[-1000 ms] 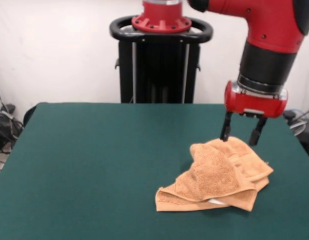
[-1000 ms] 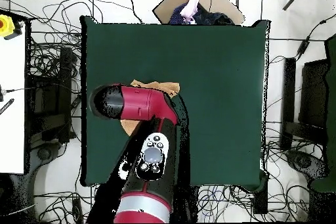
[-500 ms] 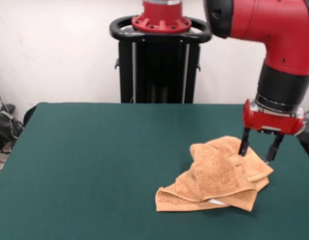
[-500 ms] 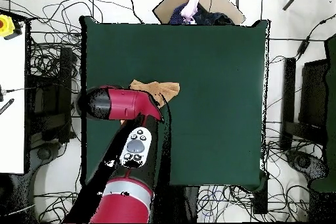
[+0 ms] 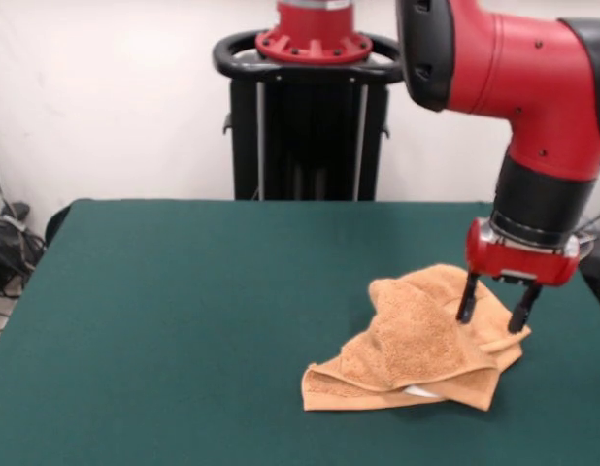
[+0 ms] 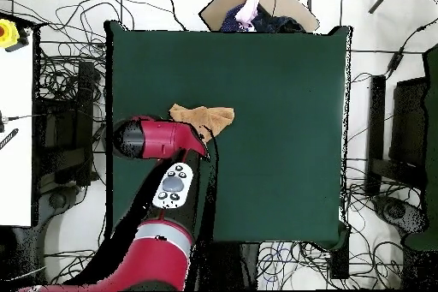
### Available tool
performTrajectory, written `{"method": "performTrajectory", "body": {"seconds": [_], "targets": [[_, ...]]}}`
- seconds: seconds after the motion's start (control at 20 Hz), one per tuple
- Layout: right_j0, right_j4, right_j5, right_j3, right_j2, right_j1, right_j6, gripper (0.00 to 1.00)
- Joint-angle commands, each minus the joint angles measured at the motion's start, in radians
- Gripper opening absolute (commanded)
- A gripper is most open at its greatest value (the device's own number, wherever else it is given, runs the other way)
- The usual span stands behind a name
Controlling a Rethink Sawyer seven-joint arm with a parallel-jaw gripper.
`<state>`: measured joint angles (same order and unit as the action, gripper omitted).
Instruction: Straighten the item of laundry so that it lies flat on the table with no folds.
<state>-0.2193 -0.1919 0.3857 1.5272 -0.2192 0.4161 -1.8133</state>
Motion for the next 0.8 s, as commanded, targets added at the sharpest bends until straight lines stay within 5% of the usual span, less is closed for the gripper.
{"method": "performTrajectory", "body": {"seconds": [0.05,0.8], "targets": [[-0.045,-0.064,-0.038,-0.006,-0.042,-0.05,-0.302,1.0],[-0.064,-0.116,-0.029,0.09,0.013,-0.014,-0.305,1.0]]}}
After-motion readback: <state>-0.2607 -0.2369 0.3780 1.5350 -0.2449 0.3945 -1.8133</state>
